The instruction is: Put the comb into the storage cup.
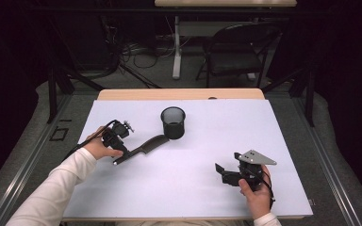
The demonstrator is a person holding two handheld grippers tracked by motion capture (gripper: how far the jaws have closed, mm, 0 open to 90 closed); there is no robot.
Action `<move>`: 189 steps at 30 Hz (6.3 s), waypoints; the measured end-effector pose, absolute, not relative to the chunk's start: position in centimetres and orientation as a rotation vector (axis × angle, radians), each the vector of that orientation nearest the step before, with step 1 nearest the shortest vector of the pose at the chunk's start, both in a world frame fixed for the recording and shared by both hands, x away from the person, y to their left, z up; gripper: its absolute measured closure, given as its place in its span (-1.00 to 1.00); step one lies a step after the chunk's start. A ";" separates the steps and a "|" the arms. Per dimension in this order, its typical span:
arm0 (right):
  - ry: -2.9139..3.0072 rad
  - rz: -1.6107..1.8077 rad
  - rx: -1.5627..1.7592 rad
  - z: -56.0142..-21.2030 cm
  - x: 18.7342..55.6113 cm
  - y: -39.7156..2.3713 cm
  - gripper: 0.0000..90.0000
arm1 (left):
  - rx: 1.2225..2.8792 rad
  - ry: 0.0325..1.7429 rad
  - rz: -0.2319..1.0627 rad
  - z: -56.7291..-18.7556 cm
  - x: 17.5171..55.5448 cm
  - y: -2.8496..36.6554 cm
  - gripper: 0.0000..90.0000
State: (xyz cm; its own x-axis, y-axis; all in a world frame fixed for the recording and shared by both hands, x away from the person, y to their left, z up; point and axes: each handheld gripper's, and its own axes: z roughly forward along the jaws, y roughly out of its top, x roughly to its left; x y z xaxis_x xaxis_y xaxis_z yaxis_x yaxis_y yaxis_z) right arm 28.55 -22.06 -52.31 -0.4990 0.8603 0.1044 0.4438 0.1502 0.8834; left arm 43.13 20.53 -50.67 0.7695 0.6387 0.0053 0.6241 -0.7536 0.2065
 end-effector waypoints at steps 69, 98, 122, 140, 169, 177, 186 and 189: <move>2.018 1.298 1.240 -52.4 28.6 -22.1 -0.68 | 2.952 0.753 0.114 -52.3 42.6 18.6 0.61; 2.021 1.300 1.245 -52.5 28.6 -22.0 -0.68 | 2.927 0.777 0.118 -51.8 42.6 19.0 0.62; 2.027 1.297 1.253 -52.6 28.8 -21.9 -0.68 | 2.870 0.760 0.130 -49.7 41.0 20.4 0.62; 2.027 1.295 1.259 -52.7 28.8 -21.9 -0.68 | 2.790 0.747 0.165 -47.8 39.3 20.9 0.62; 2.034 1.291 1.264 -52.7 28.8 -21.9 -0.68 | 2.587 0.758 0.254 -44.6 38.7 22.1 0.62; 2.032 1.291 1.266 -52.7 28.8 -21.9 -0.68 | 2.525 0.766 0.267 -44.4 39.1 21.9 0.62; 2.034 1.288 1.264 -52.7 28.8 -21.9 -0.68 | 2.443 0.756 0.292 -43.9 39.1 20.8 0.62; 2.033 1.292 1.264 -52.7 28.8 -21.9 -0.68 | 2.394 0.763 0.294 -43.8 39.2 20.6 0.62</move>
